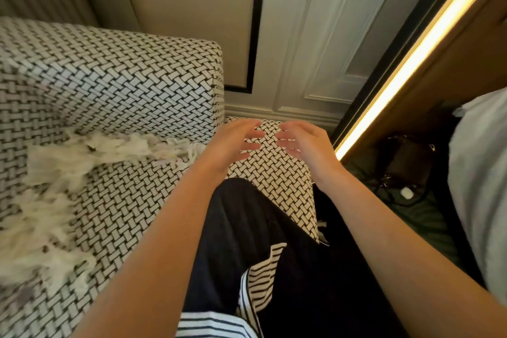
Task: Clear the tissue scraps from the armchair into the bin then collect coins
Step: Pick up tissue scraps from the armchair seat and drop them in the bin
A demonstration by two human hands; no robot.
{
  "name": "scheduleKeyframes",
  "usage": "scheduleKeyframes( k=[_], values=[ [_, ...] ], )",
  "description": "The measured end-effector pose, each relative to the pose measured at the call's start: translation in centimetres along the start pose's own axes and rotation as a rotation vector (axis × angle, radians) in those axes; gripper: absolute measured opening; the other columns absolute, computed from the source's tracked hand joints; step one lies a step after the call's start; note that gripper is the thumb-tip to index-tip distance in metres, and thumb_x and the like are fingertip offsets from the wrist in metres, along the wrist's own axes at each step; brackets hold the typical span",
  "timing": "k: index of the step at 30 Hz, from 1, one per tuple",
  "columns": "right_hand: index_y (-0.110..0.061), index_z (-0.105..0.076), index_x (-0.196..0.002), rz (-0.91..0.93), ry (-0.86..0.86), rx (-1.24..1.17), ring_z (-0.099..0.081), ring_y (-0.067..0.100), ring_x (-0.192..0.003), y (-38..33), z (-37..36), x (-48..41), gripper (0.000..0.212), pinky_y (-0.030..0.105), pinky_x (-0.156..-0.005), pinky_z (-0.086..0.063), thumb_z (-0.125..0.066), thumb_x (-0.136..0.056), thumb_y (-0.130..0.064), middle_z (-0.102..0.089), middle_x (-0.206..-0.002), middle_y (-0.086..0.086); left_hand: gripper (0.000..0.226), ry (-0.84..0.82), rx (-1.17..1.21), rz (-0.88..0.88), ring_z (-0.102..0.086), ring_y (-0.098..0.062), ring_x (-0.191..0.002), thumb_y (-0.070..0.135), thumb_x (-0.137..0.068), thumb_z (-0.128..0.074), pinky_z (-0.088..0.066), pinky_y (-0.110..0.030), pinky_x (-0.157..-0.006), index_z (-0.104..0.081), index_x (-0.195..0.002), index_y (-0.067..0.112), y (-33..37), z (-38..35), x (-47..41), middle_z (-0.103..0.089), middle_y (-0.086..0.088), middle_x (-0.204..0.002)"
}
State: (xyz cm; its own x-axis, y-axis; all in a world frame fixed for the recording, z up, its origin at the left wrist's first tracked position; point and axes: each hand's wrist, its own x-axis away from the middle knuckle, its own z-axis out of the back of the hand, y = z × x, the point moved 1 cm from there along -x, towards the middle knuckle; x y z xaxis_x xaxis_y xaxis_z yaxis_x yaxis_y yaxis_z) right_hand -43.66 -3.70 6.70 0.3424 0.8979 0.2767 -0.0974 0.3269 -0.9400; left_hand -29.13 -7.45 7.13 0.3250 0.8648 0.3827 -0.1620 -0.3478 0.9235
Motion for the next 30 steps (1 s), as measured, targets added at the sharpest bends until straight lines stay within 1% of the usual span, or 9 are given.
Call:
scheduleKeyframes(
  k=[7, 9, 13, 16, 19, 20, 23, 27, 30],
  values=[
    [-0.017, -0.068, -0.103, 0.103, -0.256, 0.089, -0.068, 0.011, -0.09, -1.5, -12.5, 2.7, 0.018, 0.023, -0.083, -0.051, -0.055, -0.094, -0.024, -0.071, -0.097, 0.0, 0.028, 0.255, 0.089, -0.042, -0.062, -0.016, -0.101, 0.035, -0.096, -0.045, -0.048, -0.036, -0.093, -0.058, -0.117, 0.02, -3.6, 11.8, 5.3, -0.066, 0.003, -0.11],
    [-0.017, -0.067, -0.101, 0.135, -0.346, 0.127, -0.067, 0.013, -0.092, -1.1, -15.2, 3.4, 0.015, 0.022, -0.084, -0.052, -0.057, -0.093, -0.022, -0.07, -0.099, 0.0, 0.024, 0.326, 0.1, -0.004, -0.062, -0.017, -0.1, 0.036, -0.096, -0.045, -0.048, -0.037, -0.093, -0.059, -0.111, 0.022, -5.7, 14.4, 6.5, -0.066, 0.002, -0.108],
    [-0.017, -0.065, -0.105, 0.172, -0.577, 0.288, -0.065, 0.01, -0.093, 0.3, -21.7, 5.2, 0.016, 0.025, -0.089, -0.051, -0.056, -0.093, -0.022, -0.067, -0.098, -0.007, 0.03, 0.521, 0.181, 0.117, -0.063, -0.018, -0.099, 0.036, -0.096, -0.047, -0.046, -0.042, -0.098, -0.058, -0.119, 0.021, -11.1, 20.1, 9.5, -0.067, 0.004, -0.105],
    [-0.019, -0.063, -0.112, 0.193, -0.688, 0.444, -0.061, 0.006, -0.096, 1.9, -25.2, 6.2, 0.024, 0.023, -0.089, -0.047, -0.055, -0.093, -0.03, -0.066, -0.106, -0.007, 0.029, 0.627, 0.22, 0.202, -0.063, -0.019, -0.098, 0.032, -0.096, -0.048, -0.046, -0.041, -0.097, -0.059, -0.119, 0.018, -14.6, 22.7, 11.9, -0.067, 0.003, -0.104],
    [-0.019, -0.062, -0.116, 0.241, -0.8, 0.586, -0.055, 0.005, -0.102, 3.7, -28.4, 7.5, 0.025, 0.013, -0.08, -0.039, -0.055, -0.093, -0.027, -0.063, -0.117, -0.007, 0.028, 0.681, 0.242, 0.226, -0.063, -0.02, -0.1, 0.031, -0.097, -0.047, -0.047, -0.041, -0.096, -0.059, -0.118, 0.017, -17.4, 24.5, 14.5, -0.066, 0.0, -0.109],
    [-0.019, -0.062, -0.117, 0.257, -0.839, 0.613, -0.054, 0.006, -0.106, 4.3, -29.0, 7.8, 0.025, 0.013, -0.082, -0.038, -0.054, -0.094, -0.025, -0.062, -0.12, -0.006, 0.028, 0.699, 0.24, 0.213, -0.063, -0.02, -0.1, 0.031, -0.097, -0.047, -0.048, -0.039, -0.095, -0.059, -0.118, 0.017, -18.1, 24.7, 15.1, -0.066, -0.001, -0.11],
    [-0.023, -0.061, -0.122, 0.3, -0.963, 0.696, -0.048, 0.013, -0.124, 6.2, -31.5, 9.0, 0.029, 0.024, -0.1, -0.032, -0.055, -0.093, -0.026, -0.054, -0.135, -0.003, 0.024, 0.839, 0.281, 0.191, -0.065, -0.02, -0.096, 0.027, -0.095, -0.051, -0.051, -0.032, -0.085, -0.06, -0.114, 0.017, -19.9, 25.3, 17.5, -0.068, -0.002, -0.106],
    [-0.035, -0.051, -0.133, 0.289, -1.102, 0.813, -0.02, 0.025, -0.143, 9.1, -34.0, 10.4, 0.043, 0.04, -0.117, -0.017, -0.058, -0.091, -0.029, -0.021, -0.156, 0.006, 0.018, 0.969, 0.356, 0.204, -0.067, -0.022, -0.09, 0.02, -0.094, -0.053, -0.052, -0.028, -0.075, -0.064, -0.107, 0.014, -22.0, 25.5, 19.8, -0.07, -0.006, -0.099],
    [-0.036, -0.045, -0.138, 0.317, -1.133, 0.895, -0.009, 0.027, -0.145, 11.2, -34.9, 11.3, 0.048, 0.039, -0.119, -0.012, -0.056, -0.091, -0.034, -0.004, -0.159, 0.003, 0.016, 1.021, 0.401, 0.235, -0.065, -0.019, -0.086, 0.021, -0.095, -0.052, -0.052, -0.028, -0.075, -0.065, -0.104, 0.018, -23.2, 25.1, 20.9, -0.071, 0.0, -0.094]
  ],
)
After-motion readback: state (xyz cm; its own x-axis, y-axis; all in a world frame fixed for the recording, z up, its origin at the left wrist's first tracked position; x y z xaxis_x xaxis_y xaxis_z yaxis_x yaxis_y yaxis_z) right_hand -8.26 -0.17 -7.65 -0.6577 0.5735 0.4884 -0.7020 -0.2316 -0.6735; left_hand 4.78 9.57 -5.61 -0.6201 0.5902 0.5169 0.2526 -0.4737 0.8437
